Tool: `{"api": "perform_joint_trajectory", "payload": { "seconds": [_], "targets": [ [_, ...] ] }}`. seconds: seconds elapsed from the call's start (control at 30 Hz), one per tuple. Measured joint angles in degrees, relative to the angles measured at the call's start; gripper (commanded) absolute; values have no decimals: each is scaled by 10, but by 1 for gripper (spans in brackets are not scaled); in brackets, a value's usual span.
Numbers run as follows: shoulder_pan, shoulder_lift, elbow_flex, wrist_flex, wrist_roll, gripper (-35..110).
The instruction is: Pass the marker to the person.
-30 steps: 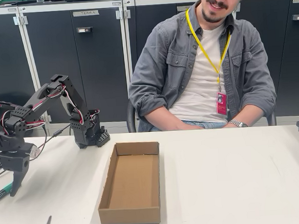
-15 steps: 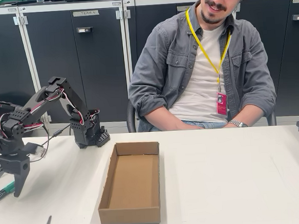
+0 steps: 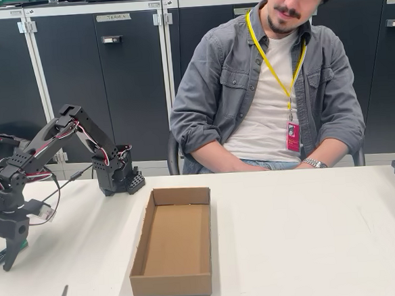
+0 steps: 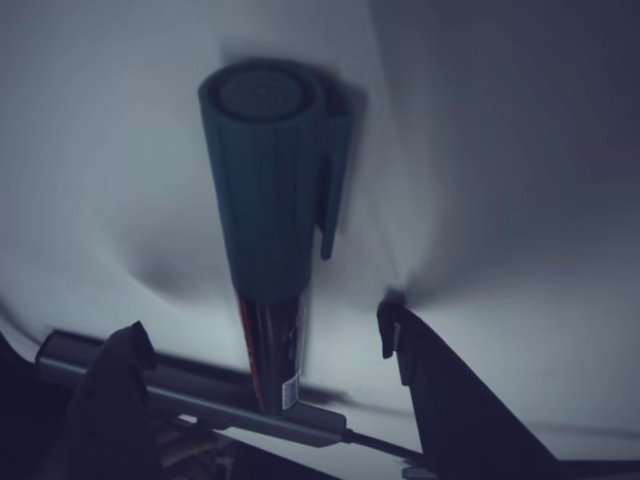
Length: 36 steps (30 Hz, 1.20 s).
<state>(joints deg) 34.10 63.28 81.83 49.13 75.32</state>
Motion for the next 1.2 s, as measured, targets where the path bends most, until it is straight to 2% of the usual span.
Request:
{"api": "perform_joint_trajectory", "payload": {
  "seconds": [0.27,0.5,0.73,1.2],
  "targets": [
    [2,-17,-14,-38,-2,20],
    [2,-18,-14,-54,-7,-5],
    [3,-17,-14,-47,-17,-5],
    [-31,88,-32,80,-44,-5]
  ]
}}
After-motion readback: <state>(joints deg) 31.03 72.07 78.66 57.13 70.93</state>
